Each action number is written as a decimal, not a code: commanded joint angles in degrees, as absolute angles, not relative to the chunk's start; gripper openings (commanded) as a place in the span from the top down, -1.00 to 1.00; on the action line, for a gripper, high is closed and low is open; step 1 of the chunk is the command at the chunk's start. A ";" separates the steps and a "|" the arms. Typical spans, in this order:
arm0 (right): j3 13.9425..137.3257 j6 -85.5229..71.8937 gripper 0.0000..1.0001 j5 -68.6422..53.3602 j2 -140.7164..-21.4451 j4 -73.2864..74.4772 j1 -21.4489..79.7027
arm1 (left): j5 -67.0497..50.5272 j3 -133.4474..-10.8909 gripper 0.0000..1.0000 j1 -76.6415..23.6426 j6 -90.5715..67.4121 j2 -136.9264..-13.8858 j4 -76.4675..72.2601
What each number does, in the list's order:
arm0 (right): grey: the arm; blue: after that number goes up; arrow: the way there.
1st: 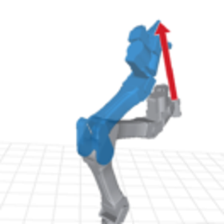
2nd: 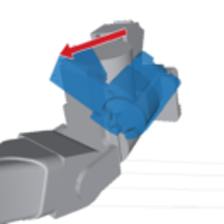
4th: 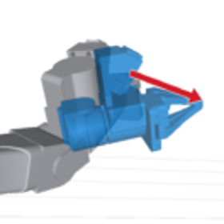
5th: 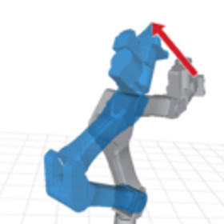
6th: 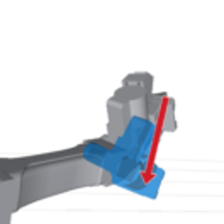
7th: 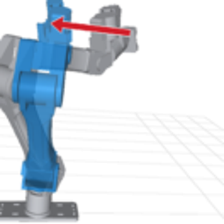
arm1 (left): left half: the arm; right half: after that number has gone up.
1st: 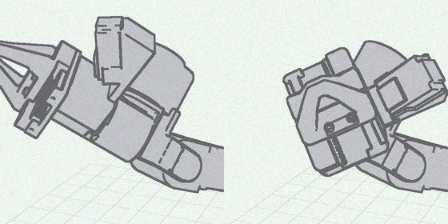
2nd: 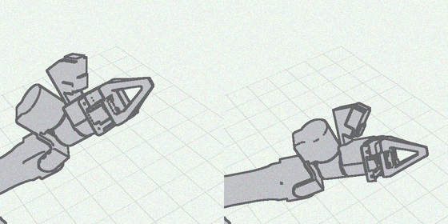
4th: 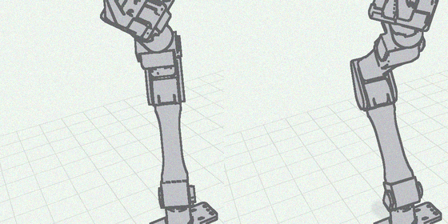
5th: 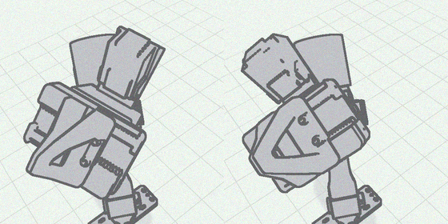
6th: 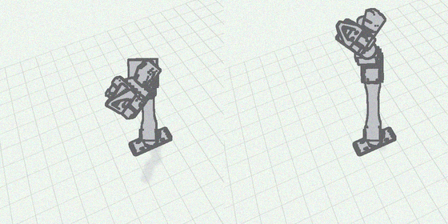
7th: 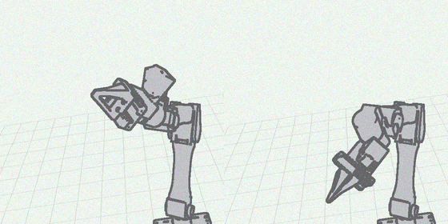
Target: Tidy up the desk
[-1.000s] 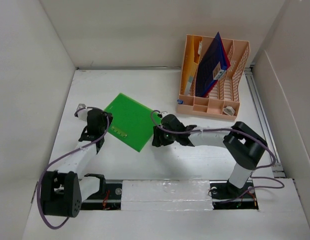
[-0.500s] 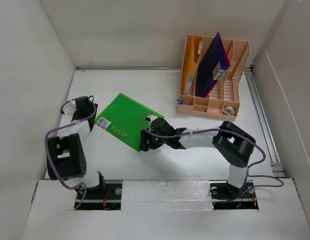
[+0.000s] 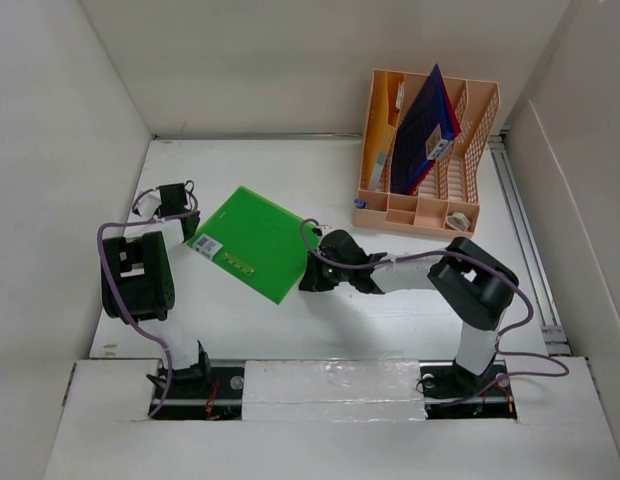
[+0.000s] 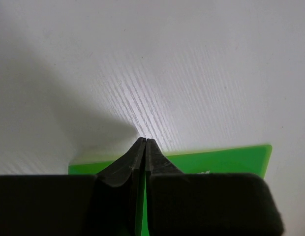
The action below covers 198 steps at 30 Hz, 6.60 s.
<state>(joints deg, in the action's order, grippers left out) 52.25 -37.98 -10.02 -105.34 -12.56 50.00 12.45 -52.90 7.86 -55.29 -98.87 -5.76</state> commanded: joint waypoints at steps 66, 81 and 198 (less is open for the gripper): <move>56.34 -36.82 -0.16 -10.01 -103.97 -5.96 45.89 | -9.15 -36.47 0.97 -10.55 -55.99 -70.75 -20.66; 40.43 -51.14 0.16 -27.49 -107.40 -41.12 36.39 | -0.54 -28.92 0.97 -10.55 -52.30 -69.88 -14.86; 50.62 -22.24 1.00 6.15 -86.22 4.22 52.02 | 15.11 -120.85 -0.40 -39.98 -13.54 -124.62 48.33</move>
<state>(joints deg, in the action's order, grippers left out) 48.90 -24.18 3.38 -85.86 6.00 50.00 12.56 -117.64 -38.06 -15.29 -124.09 42.68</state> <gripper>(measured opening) 0.009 0.698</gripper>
